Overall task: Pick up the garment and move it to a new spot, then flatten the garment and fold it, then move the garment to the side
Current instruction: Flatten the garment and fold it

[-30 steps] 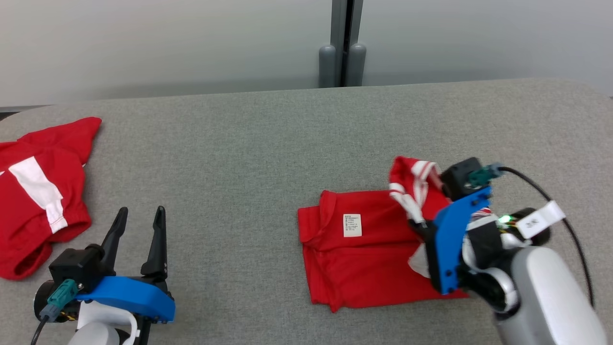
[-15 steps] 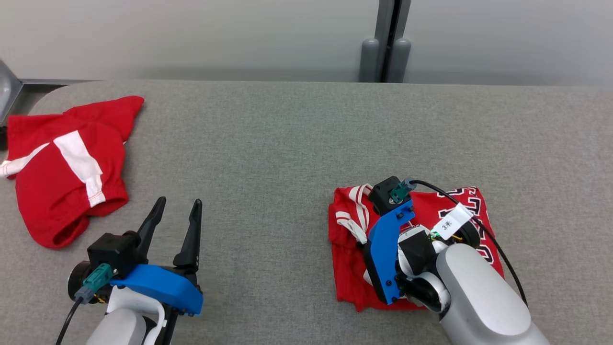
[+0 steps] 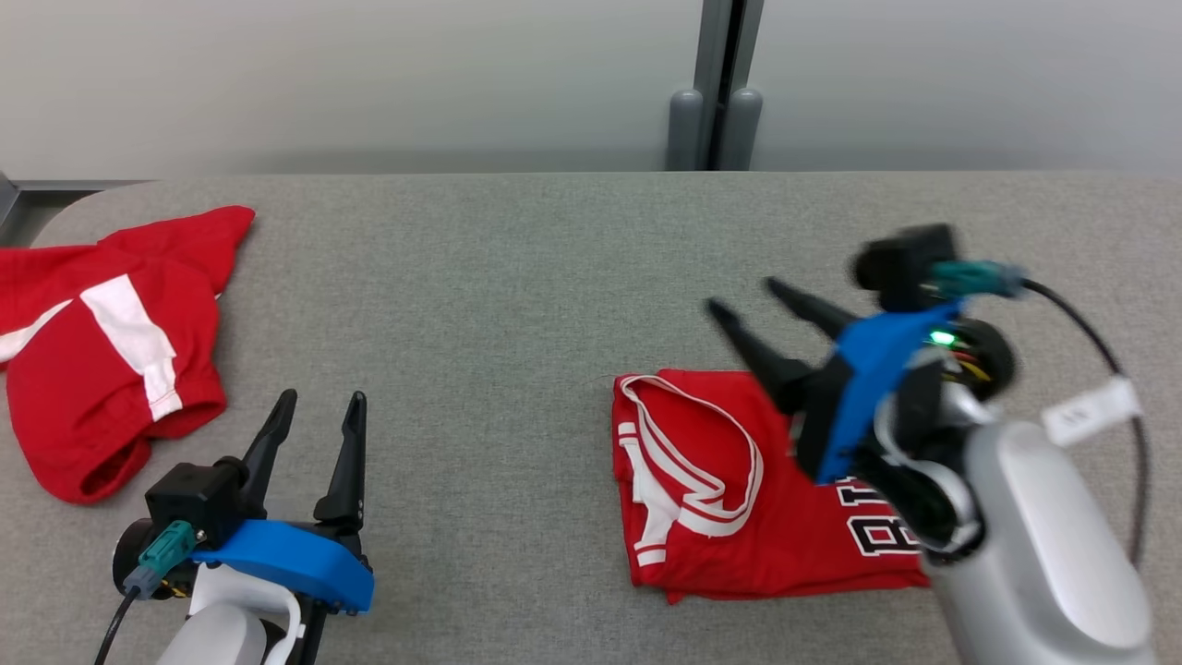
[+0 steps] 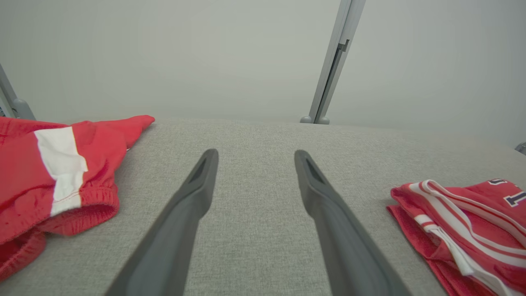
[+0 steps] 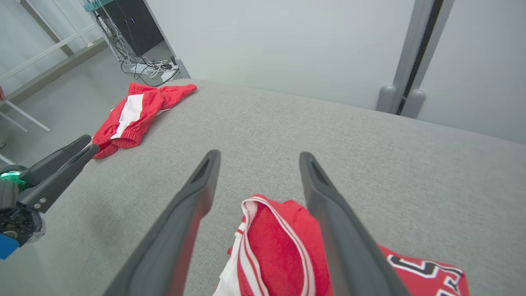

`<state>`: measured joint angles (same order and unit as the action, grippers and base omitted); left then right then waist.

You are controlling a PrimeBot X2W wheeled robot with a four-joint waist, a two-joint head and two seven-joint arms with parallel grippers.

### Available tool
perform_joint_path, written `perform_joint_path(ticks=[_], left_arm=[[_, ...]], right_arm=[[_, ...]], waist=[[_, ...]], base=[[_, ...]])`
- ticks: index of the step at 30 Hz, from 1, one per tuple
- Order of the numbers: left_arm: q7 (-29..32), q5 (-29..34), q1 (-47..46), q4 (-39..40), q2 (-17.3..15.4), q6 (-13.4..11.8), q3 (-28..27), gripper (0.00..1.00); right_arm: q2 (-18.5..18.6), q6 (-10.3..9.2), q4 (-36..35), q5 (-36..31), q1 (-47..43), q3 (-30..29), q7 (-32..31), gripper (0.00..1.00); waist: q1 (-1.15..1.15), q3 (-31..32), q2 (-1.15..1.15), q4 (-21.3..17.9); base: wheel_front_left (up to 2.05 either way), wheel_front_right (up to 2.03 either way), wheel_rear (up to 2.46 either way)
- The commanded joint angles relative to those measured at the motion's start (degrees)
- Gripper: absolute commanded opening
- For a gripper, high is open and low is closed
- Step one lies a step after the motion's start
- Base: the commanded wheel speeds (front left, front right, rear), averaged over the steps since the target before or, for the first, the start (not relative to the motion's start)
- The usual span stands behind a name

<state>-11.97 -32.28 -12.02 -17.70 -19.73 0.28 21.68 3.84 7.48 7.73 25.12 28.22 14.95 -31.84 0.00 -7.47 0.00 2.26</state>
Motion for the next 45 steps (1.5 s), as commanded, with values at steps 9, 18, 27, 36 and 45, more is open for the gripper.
perform_joint_path(ticks=[9,18,27,36,45], left_arm=[[-0.39,-0.41,0.84,2.13,-0.67,-1.22,-0.31,1.00],[-0.36,-0.85,0.94,2.41,-1.05,-1.36,-0.39,1.00],[-0.04,-0.71,-0.08,2.13,-0.67,-0.96,0.58,1.00],[-0.40,-1.11,0.79,1.84,-1.07,-1.44,0.48,1.00],[-1.63,-1.93,3.71,3.21,-1.48,-3.32,-1.48,1.00]], right_arm=[[0.83,0.03,-1.60,-12.53,-14.72,-14.10,12.84,0.95],[-0.79,0.03,9.13,-15.76,-16.01,-5.40,16.49,0.00],[-0.94,0.03,19.40,-6.85,-10.23,13.89,14.91,0.00],[-0.85,0.03,16.71,7.31,-5.96,25.83,19.67,0.00],[-0.77,0.03,11.76,1.59,-9.10,8.24,31.92,1.00]], waist=[[0.00,-0.11,0.00,-0.79],[0.00,-0.50,0.00,-0.80],[0.00,-0.28,0.00,0.77],[0.00,0.54,0.00,1.58],[0.00,2.13,0.00,-1.30]], base=[[0.00,0.00,0.00],[0.00,0.00,0.00],[0.00,0.00,0.00],[0.00,0.00,0.00],[0.00,0.00,0.00]])
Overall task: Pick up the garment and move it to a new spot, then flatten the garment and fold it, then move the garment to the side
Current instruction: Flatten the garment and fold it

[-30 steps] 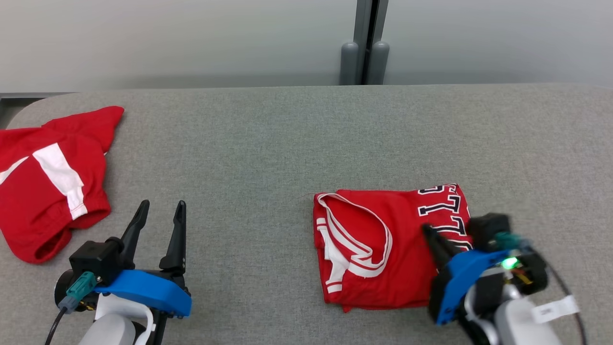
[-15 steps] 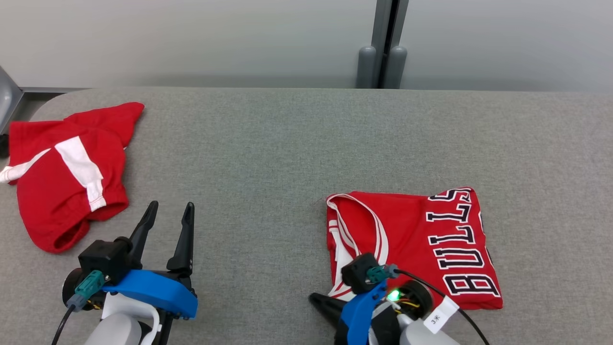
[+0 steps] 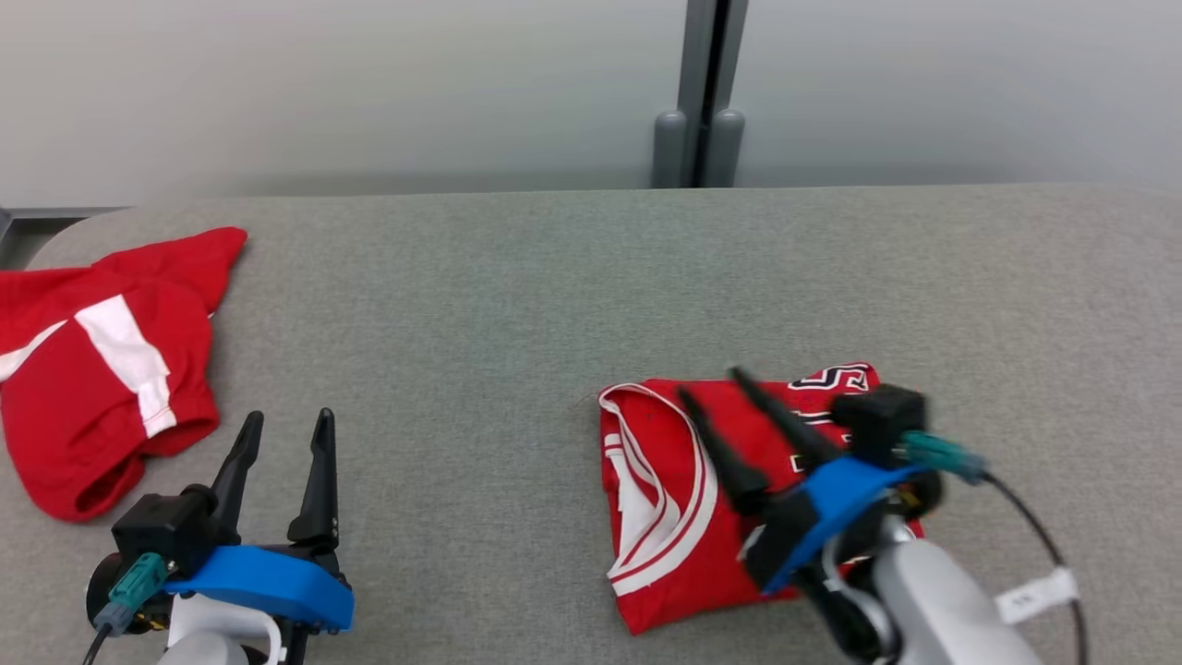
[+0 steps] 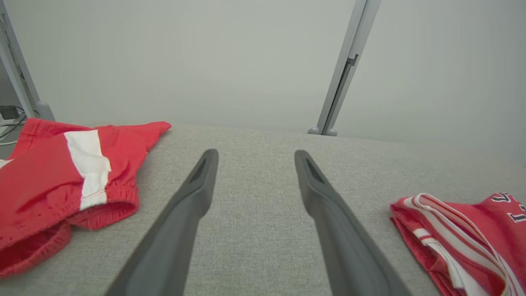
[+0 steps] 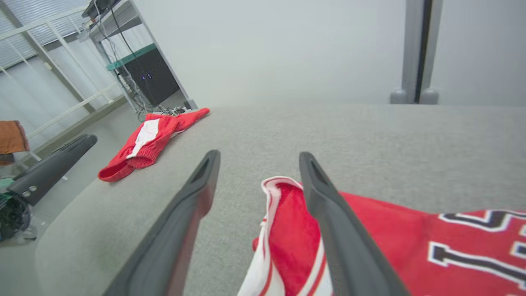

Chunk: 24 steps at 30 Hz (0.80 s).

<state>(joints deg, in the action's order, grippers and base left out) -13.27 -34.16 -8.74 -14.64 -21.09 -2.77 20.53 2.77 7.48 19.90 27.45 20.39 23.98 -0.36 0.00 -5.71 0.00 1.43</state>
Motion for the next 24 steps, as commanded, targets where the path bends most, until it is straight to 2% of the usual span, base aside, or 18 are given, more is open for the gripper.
perform_joint_path(ticks=[1,6,10,14,24], left_arm=[[-0.52,-0.13,0.70,0.38,-0.15,-0.43,-0.64,1.00],[-1.00,-0.28,2.05,1.29,-0.21,-1.33,-1.57,1.00],[-1.31,-0.34,3.03,1.51,-0.11,-1.88,-2.40,1.00],[-1.64,-0.42,4.57,1.22,0.35,-2.33,-3.27,1.00],[-1.94,0.82,8.46,1.24,0.97,-3.12,-5.05,1.00]], right_arm=[[0.32,0.03,-1.38,-2.37,-2.00,-3.77,1.44,1.00],[0.37,0.03,-5.91,-9.93,-7.11,-18.11,3.20,1.00],[0.42,0.03,-8.86,-13.52,-10.24,-23.86,1.70,1.00],[1.28,0.03,-9.72,-15.55,-12.61,-26.10,-0.77,1.00],[2.86,0.03,-9.92,-14.63,-14.04,-23.89,-3.08,1.00]], waist=[[0.00,0.47,0.00,-0.90],[0.00,0.79,0.00,-2.50],[0.00,1.24,0.00,-3.32],[0.00,2.17,0.00,-4.24],[0.00,4.52,0.00,-6.02]], base=[[0.00,0.00,0.00],[0.00,0.00,0.00],[0.00,0.00,0.00],[0.00,0.00,0.00],[0.00,0.00,0.00]])
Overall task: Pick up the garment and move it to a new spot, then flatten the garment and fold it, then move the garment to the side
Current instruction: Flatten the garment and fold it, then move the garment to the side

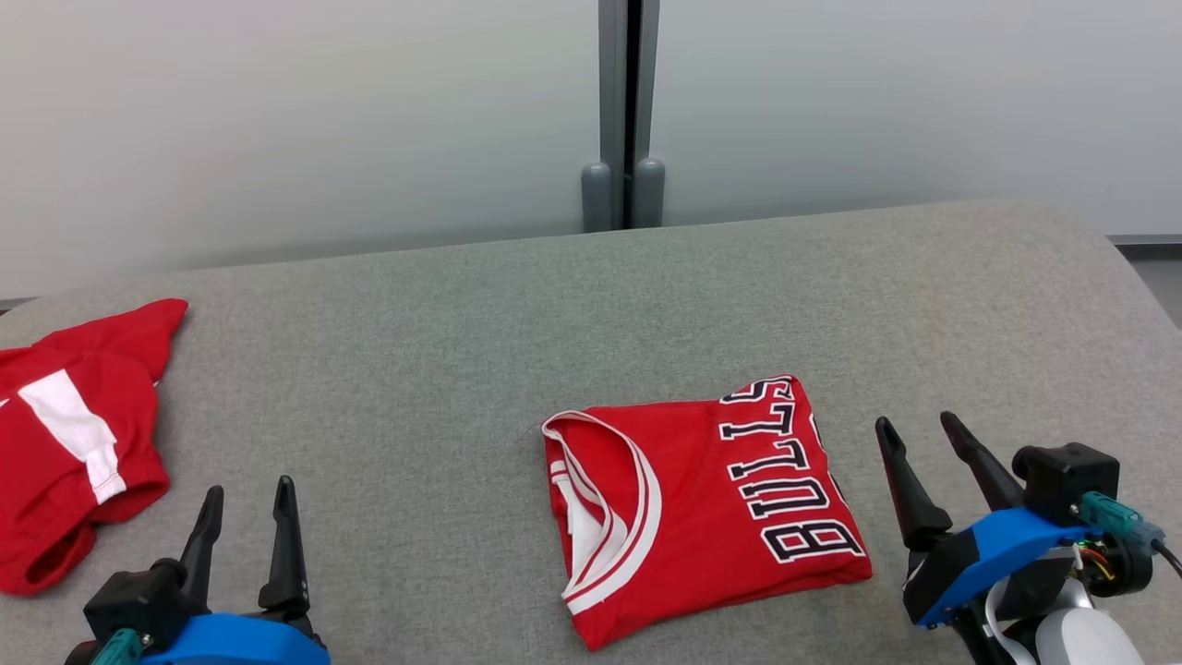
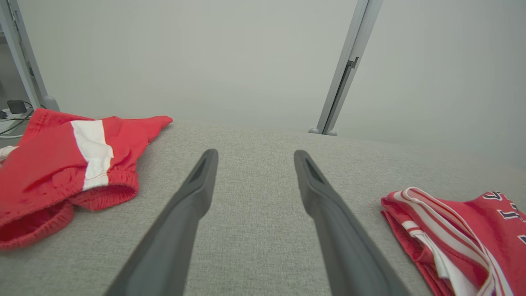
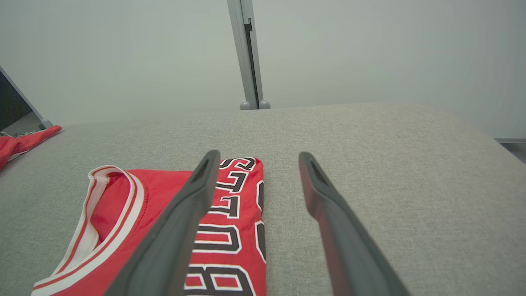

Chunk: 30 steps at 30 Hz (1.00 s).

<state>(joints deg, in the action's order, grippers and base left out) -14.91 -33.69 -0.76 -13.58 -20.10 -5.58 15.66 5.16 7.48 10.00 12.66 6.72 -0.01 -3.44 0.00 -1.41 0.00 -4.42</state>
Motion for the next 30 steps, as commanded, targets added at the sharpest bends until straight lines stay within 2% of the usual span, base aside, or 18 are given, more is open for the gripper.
perform_joint_path(ticks=[1,10,22,26,30], left_arm=[[-0.31,0.51,0.71,0.25,0.01,-0.33,-0.30,1.00],[0.11,1.43,0.09,0.48,-0.30,0.06,0.42,1.00],[1.34,1.35,-1.04,2.08,-1.33,-0.50,0.51,1.00],[1.67,1.52,-2.20,3.01,-1.67,-0.70,0.61,1.00],[2.08,1.76,-3.63,3.59,-1.87,-0.38,0.93,1.00]], right_arm=[[0.55,0.03,0.03,0.40,-0.27,0.20,-0.10,1.00],[1.44,0.03,0.43,1.28,-0.62,0.60,-0.75,1.00],[-0.03,0.03,1.11,2.12,-0.35,0.21,-1.93,1.00],[0.15,0.03,0.80,2.29,2.33,1.07,-5.76,1.00],[-0.19,0.03,1.51,2.09,4.85,-0.27,-14.64,1.00]], waist=[[0.00,0.34,0.00,-0.18],[0.00,0.27,0.00,0.34],[0.00,-1.02,0.00,0.56],[0.00,-2.69,0.00,0.85],[0.00,-4.72,0.00,1.56]], base=[[0.00,0.00,0.00],[0.00,0.00,0.00],[0.00,0.00,0.00],[0.00,0.00,0.00],[0.00,0.00,0.00]])
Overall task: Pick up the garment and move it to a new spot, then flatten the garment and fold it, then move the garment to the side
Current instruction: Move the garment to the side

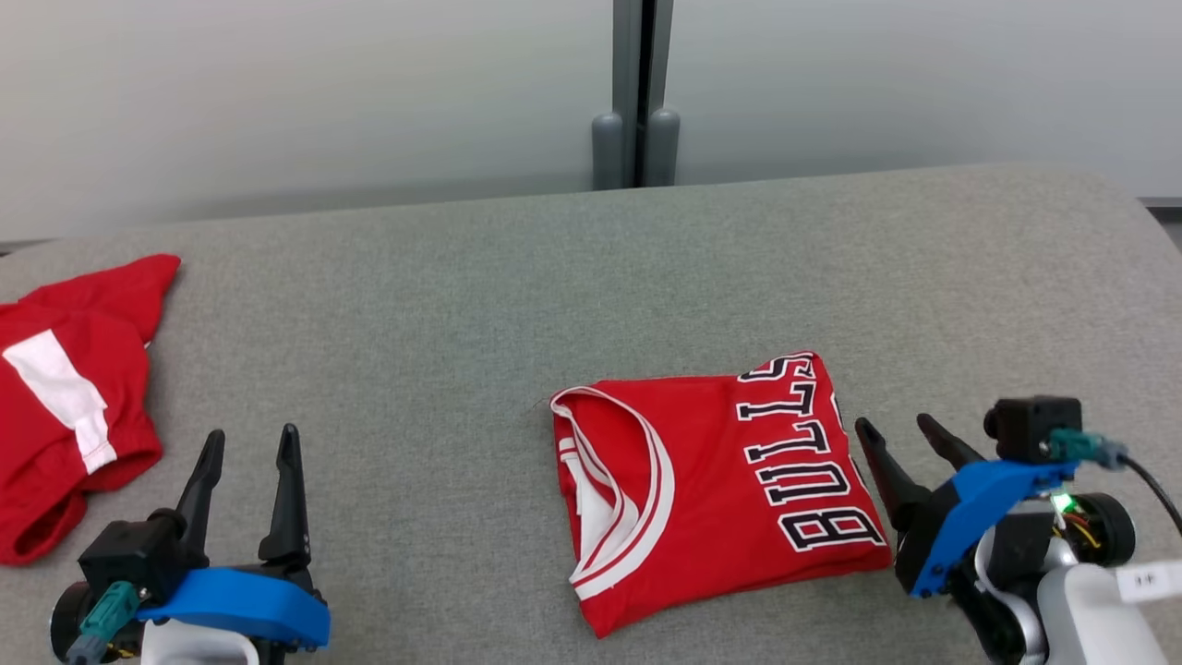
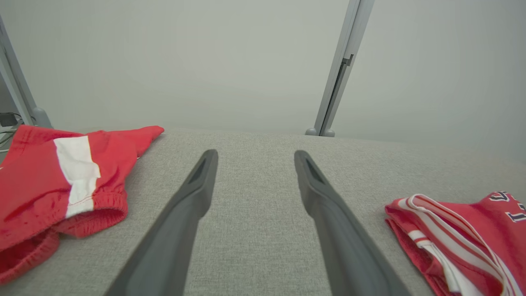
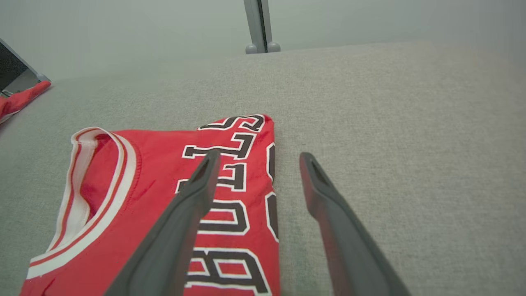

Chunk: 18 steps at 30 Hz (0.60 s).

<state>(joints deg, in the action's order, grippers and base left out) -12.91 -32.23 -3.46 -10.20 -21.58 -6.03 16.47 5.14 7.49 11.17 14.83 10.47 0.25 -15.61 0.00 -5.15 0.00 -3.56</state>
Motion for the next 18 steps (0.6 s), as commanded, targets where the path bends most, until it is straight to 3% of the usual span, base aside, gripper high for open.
perform_joint_path(ticks=[1,7,18], left_arm=[[0.13,0.42,-1.36,0.32,-0.41,0.15,0.17,1.00],[0.41,0.74,-3.82,0.59,-0.57,0.46,0.68,1.00],[0.06,1.22,-6.79,-0.21,0.65,1.53,2.30,1.00]], right_arm=[[-0.45,0.02,0.79,-0.15,1.90,-1.37,-5.34,1.00],[-1.66,0.05,3.95,-1.08,6.90,-4.26,-21.84,1.00],[-1.61,0.02,12.88,-4.30,11.94,-3.23,-34.02,1.00]], waist=[[0.00,-1.46,0.00,0.88],[0.00,-4.23,0.00,2.41],[0.00,-6.08,0.00,4.26]], base=[[0.00,0.00,0.00],[0.00,0.00,0.00],[0.00,0.00,0.00]])
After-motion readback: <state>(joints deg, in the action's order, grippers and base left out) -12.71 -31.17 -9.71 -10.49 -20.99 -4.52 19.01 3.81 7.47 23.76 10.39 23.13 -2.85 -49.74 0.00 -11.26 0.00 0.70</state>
